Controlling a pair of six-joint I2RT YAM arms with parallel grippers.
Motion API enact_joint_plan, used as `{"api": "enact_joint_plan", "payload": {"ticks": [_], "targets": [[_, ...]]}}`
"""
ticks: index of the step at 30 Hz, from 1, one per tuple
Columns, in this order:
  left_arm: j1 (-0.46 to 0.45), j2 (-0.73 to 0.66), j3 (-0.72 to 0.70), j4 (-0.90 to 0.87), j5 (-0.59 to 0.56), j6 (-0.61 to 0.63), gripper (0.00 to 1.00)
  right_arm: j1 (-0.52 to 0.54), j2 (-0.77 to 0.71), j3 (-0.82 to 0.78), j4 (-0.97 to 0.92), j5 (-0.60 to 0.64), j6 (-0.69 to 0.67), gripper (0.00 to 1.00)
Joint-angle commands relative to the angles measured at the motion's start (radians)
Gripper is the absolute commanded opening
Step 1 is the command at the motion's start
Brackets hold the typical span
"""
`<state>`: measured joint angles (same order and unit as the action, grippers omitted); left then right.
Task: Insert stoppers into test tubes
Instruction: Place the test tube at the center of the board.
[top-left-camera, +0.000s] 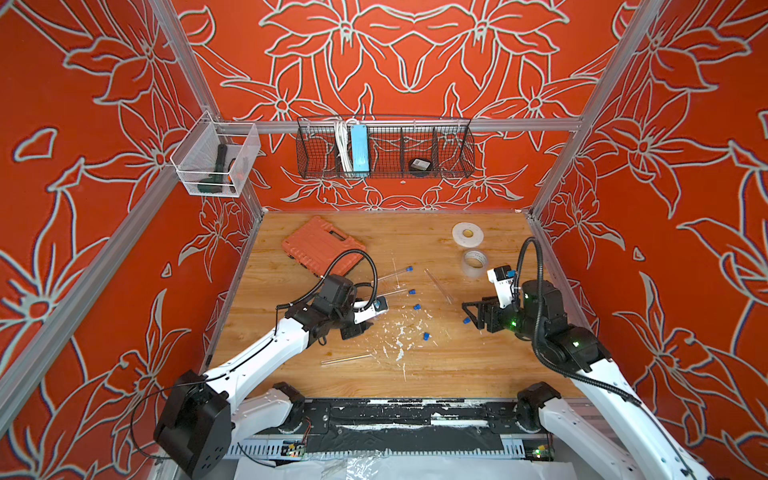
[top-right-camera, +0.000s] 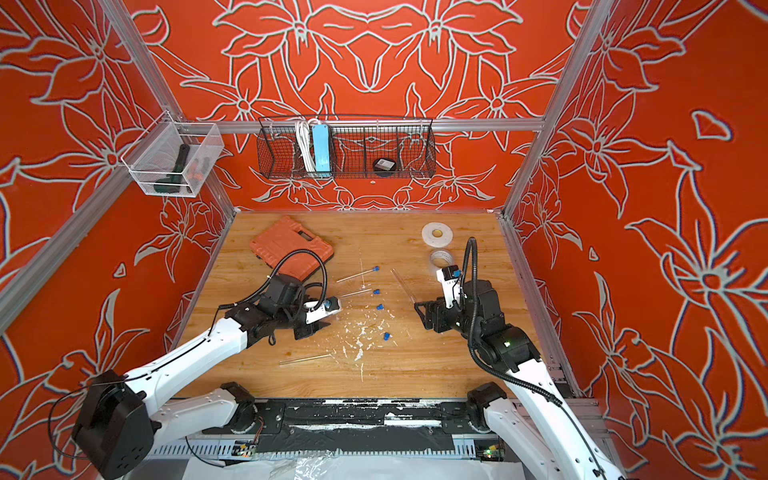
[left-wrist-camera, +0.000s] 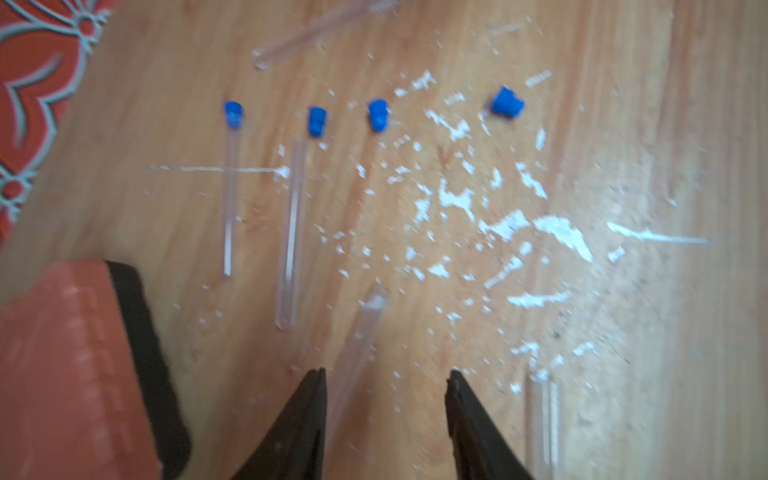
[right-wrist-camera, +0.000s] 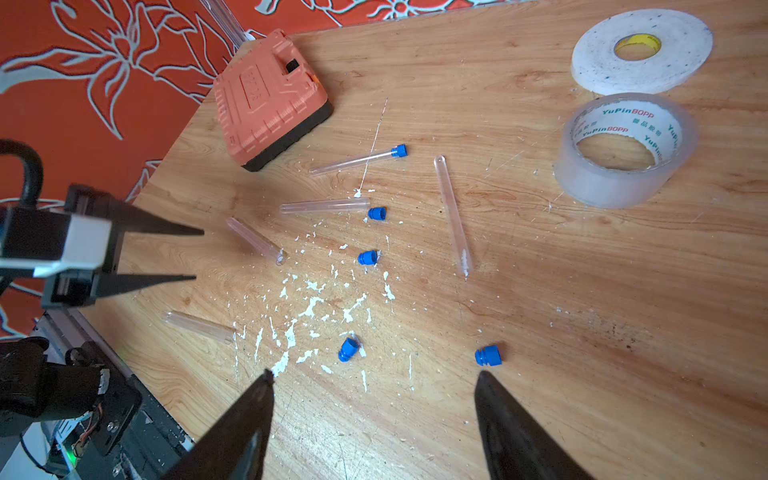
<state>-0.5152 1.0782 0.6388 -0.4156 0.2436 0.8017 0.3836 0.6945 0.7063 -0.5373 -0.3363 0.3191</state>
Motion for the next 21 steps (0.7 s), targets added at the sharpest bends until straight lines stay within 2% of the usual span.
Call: {"api": "enact_joint_plan", "payload": {"ticks": [1,7,17,21], "targets": [[-0.057,-0.066,-0.064,-0.152,-0.135,-0.029,0.45,-0.005,-0.002,0.014,0.022,-0.012,-0.02,0.76],[-0.072,-0.13,-0.075,-0.276,-0.134,-0.065,0.47,-0.005,0.005,0.003,0.035,-0.032,-0.015,0.76],[-0.094,-0.03,-0.079,-0.295,-0.207,-0.052,0.49,-0.005,0.004,0.004,0.035,-0.043,-0.016,0.76],[-0.095,-0.01,-0.082,-0.299,-0.197,-0.056,0.47,-0.005,0.011,0.009,0.029,-0.043,-0.022,0.76]]}}
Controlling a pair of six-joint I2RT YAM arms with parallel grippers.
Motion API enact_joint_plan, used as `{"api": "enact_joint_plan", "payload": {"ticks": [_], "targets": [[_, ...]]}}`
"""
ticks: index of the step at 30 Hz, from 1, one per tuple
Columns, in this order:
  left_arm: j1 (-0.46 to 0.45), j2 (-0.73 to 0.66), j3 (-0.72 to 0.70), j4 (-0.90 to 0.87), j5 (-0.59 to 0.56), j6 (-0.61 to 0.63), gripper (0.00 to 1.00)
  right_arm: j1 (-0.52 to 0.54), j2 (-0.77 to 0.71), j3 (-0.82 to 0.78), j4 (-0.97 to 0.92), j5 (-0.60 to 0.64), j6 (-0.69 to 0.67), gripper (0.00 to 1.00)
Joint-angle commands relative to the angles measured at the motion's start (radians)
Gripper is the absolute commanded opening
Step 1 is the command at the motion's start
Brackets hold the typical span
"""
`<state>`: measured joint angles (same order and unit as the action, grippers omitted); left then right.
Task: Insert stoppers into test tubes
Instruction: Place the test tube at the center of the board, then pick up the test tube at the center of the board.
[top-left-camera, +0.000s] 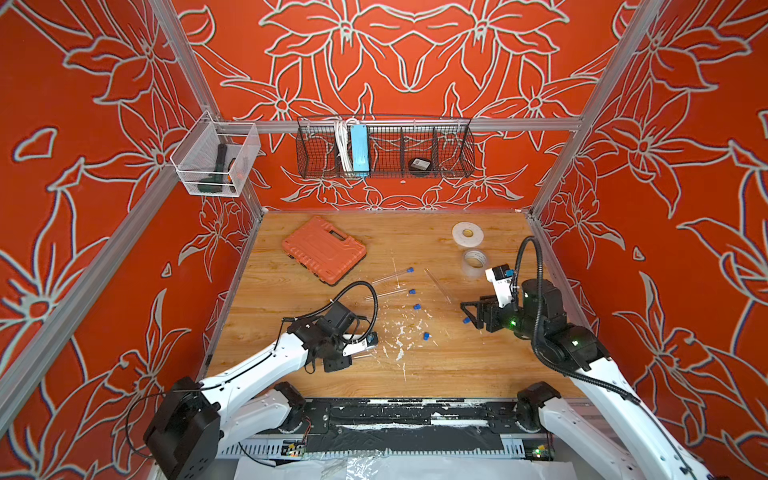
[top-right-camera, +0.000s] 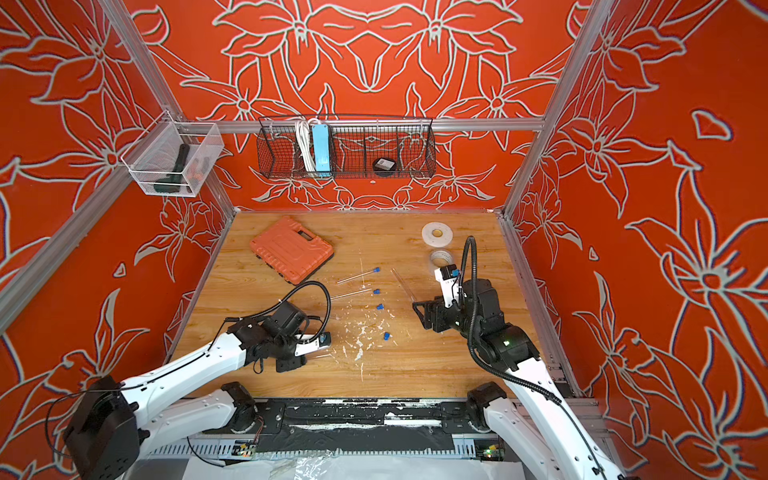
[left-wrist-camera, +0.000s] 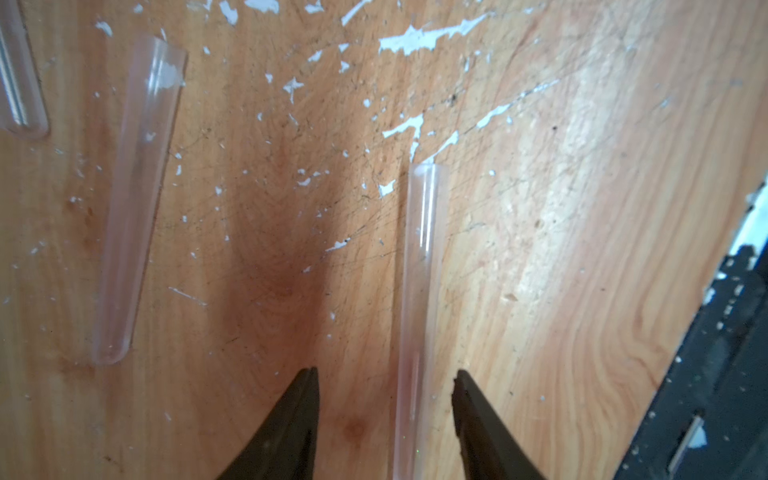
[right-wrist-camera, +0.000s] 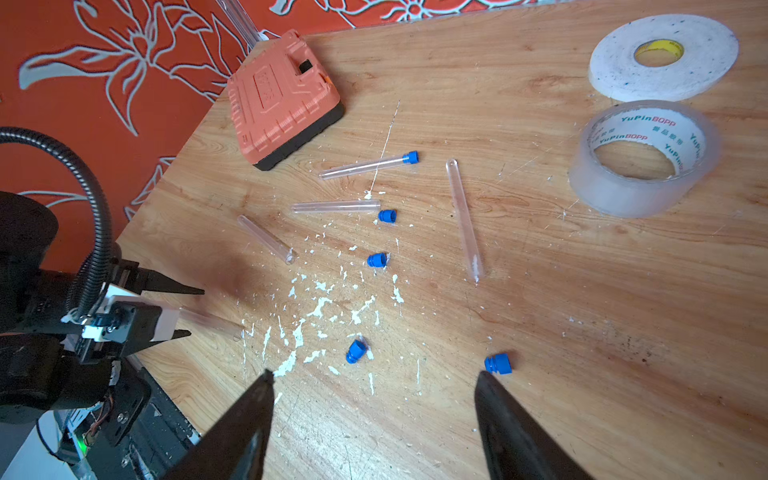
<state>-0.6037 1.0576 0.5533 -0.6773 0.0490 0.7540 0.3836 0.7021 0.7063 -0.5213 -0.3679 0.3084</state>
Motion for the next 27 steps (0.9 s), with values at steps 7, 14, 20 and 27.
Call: {"api": "enact_joint_plan", "payload": {"ticks": [7,14,20,27], "targets": [[-0.008,0.072,-0.004,-0.014,-0.049,-0.011,0.43,-0.005,-0.003,0.005,0.008,-0.005,-0.008,0.76],[-0.019,0.15,0.01,-0.005,-0.059,-0.021,0.38,-0.005,-0.002,0.009,0.004,-0.004,-0.008,0.76],[-0.021,0.184,0.01,0.006,-0.064,-0.021,0.32,-0.005,-0.004,0.006,0.004,-0.008,-0.006,0.76],[-0.022,0.219,0.017,0.001,-0.058,-0.025,0.22,-0.005,-0.004,0.004,0.009,-0.006,-0.004,0.76]]}}
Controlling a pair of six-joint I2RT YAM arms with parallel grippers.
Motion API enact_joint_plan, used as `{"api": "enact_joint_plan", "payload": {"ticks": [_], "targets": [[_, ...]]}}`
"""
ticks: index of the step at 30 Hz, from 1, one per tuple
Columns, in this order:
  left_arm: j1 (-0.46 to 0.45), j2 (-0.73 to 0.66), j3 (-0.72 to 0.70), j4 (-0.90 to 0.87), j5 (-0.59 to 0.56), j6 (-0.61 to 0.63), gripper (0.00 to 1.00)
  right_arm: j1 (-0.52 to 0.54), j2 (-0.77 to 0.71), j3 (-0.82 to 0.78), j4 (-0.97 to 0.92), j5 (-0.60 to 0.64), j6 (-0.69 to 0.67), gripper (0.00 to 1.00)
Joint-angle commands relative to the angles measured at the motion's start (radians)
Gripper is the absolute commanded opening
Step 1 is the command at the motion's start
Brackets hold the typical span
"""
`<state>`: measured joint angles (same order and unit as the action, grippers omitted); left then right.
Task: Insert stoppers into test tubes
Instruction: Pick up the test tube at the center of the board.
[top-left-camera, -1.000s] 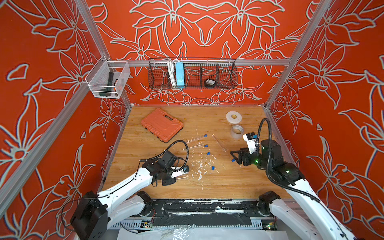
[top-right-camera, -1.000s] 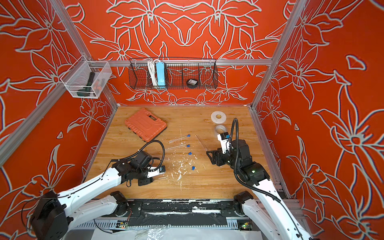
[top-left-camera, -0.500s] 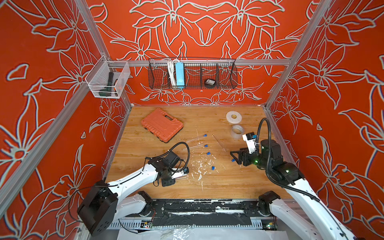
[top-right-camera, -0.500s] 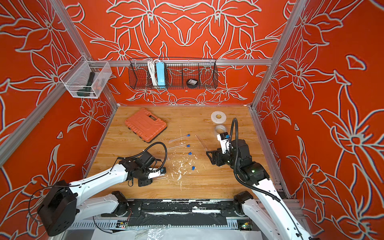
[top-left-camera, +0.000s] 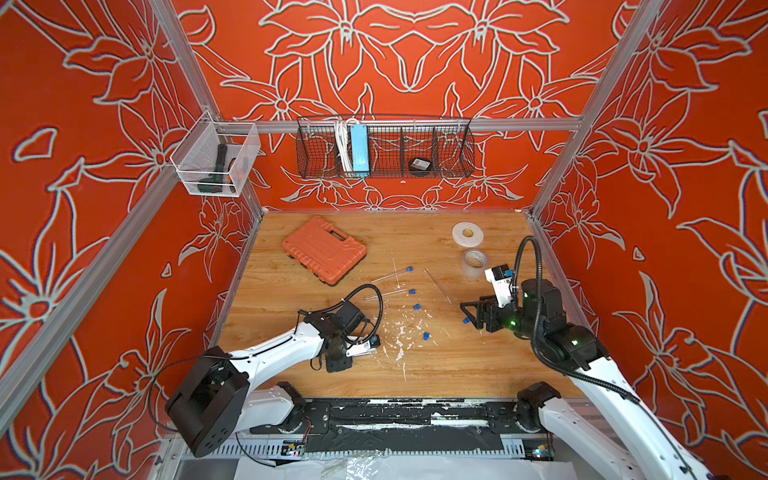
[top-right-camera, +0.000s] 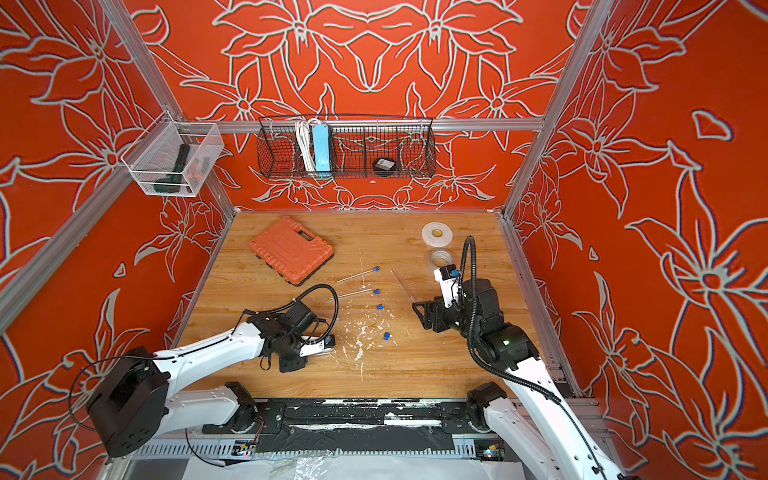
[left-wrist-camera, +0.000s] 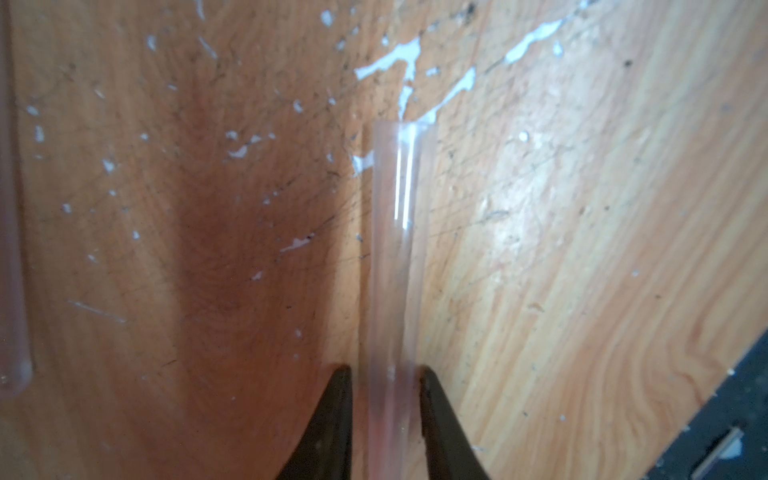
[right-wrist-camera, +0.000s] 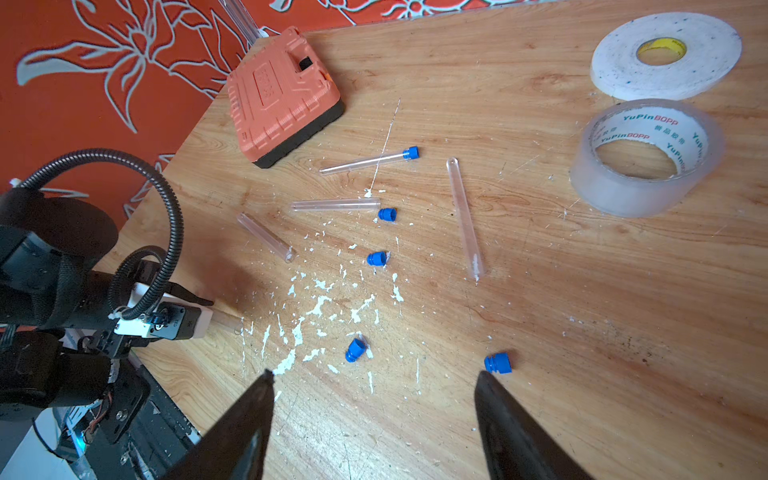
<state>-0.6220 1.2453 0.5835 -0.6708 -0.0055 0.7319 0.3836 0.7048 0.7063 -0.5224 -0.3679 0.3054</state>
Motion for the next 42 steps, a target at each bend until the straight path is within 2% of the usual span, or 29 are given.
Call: {"api": "enact_joint_plan", "payload": {"ticks": [1,9,17,21,25,28,31,33,36,42], "targets": [[-0.004,0.037,-0.011,-0.008,-0.003,-0.005,0.21,-0.005,-0.007,0.003,0.009,-0.006,0.0,0.76],[-0.004,0.048,-0.007,-0.01,-0.005,-0.009,0.14,-0.005,-0.011,0.001,0.01,-0.005,0.002,0.76],[-0.004,-0.023,0.012,0.025,-0.022,-0.025,0.06,-0.005,0.008,0.004,-0.01,0.006,0.034,0.76],[-0.004,-0.125,0.032,0.08,0.06,-0.032,0.02,-0.005,0.01,0.008,-0.026,0.012,0.04,0.73],[-0.004,-0.245,0.026,0.217,0.181,-0.026,0.0,-0.005,0.032,0.035,-0.071,0.011,0.065,0.71],[-0.004,-0.307,0.011,0.358,0.259,-0.025,0.0,-0.005,0.078,0.077,-0.12,-0.05,0.11,0.68],[-0.005,-0.303,-0.005,0.512,0.296,-0.06,0.0,-0.002,0.149,0.136,-0.185,-0.154,0.135,0.64],[-0.008,-0.287,-0.002,0.58,0.302,-0.091,0.0,0.016,0.18,0.171,-0.215,-0.193,0.149,0.63],[-0.023,-0.265,-0.004,0.637,0.286,-0.109,0.0,0.074,0.194,0.214,-0.226,-0.186,0.168,0.63],[-0.058,-0.231,-0.008,0.634,0.252,-0.124,0.0,0.275,0.289,0.285,-0.175,-0.11,0.22,0.64]]}}
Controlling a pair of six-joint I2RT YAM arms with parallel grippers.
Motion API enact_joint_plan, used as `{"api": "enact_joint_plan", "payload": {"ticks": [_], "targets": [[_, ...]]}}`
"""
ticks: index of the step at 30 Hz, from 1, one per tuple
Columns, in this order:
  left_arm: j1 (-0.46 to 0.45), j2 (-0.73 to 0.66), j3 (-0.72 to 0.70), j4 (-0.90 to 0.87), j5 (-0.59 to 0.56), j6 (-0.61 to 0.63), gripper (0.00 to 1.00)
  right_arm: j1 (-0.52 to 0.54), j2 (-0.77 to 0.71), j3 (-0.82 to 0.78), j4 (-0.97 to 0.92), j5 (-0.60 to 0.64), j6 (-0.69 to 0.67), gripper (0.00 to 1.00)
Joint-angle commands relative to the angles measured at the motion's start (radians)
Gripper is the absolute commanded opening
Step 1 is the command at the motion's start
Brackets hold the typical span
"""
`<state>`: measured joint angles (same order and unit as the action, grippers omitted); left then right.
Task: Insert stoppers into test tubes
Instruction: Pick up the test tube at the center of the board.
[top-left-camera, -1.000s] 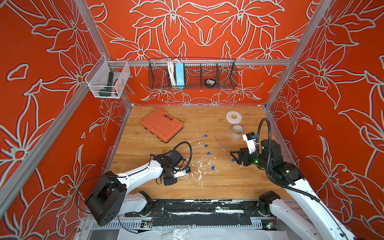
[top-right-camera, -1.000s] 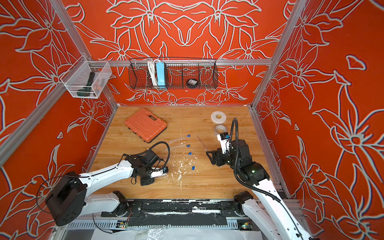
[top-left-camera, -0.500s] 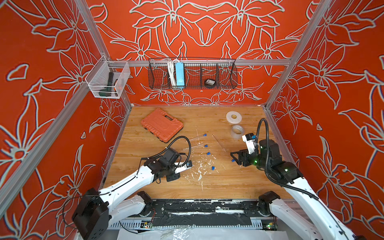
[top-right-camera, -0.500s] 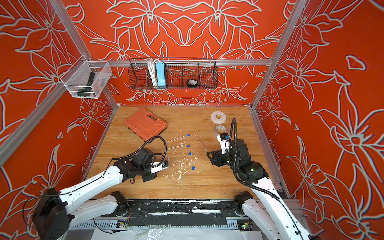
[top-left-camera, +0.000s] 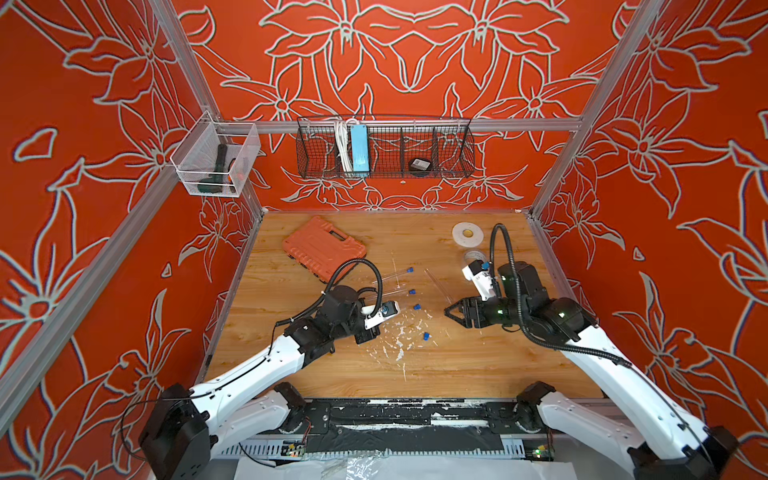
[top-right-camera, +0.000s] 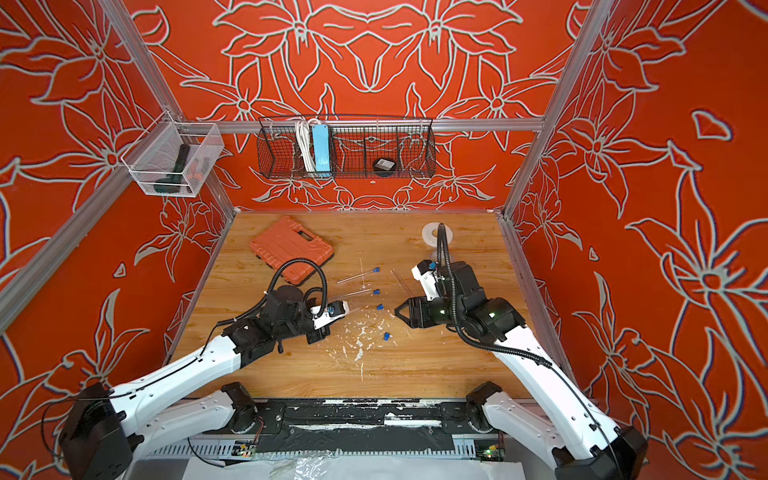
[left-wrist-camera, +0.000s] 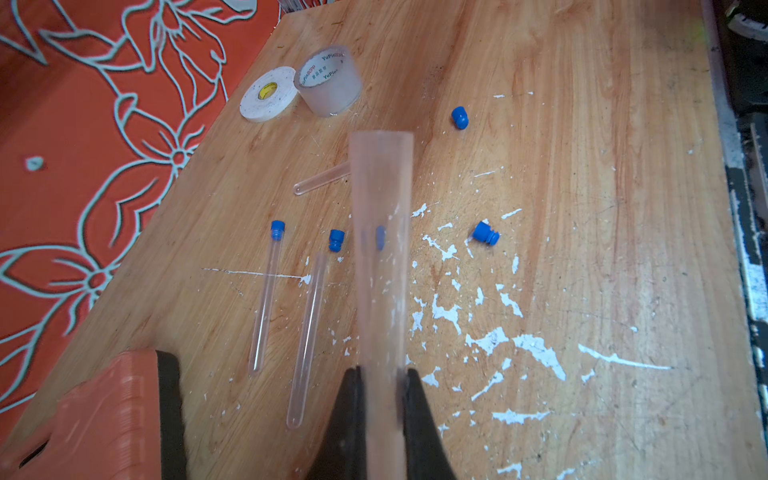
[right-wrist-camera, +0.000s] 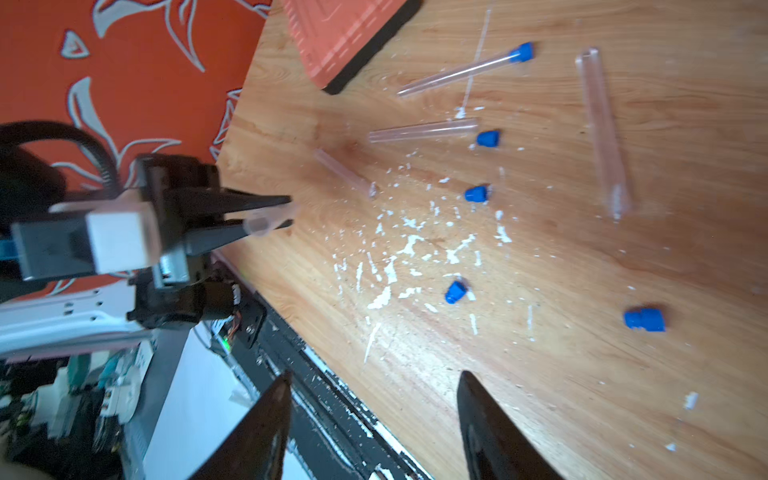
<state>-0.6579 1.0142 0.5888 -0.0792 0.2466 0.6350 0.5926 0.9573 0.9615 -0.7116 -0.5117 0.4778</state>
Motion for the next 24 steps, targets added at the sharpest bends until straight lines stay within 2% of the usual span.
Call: {"api": "enact_joint_plan", "payload": {"ticks": [1,4,10,16,24], "targets": [[-0.033,-0.003,-0.012,0.038,0.0,-0.03,0.0,0.102,0.054,0.037,0.035,0.054,0.06,0.64],[-0.046,0.002,-0.014,0.023,-0.027,-0.042,0.0,0.171,0.092,0.057,0.084,0.115,0.085,0.64],[-0.051,0.025,-0.005,0.013,-0.033,-0.049,0.0,0.232,0.201,0.112,0.129,0.161,0.096,0.61],[-0.051,0.025,-0.004,0.013,-0.024,-0.043,0.0,0.247,0.265,0.12,0.189,0.146,0.122,0.51],[-0.051,-0.003,-0.023,0.027,-0.021,-0.034,0.0,0.268,0.315,0.129,0.211,0.167,0.128,0.48]]}}
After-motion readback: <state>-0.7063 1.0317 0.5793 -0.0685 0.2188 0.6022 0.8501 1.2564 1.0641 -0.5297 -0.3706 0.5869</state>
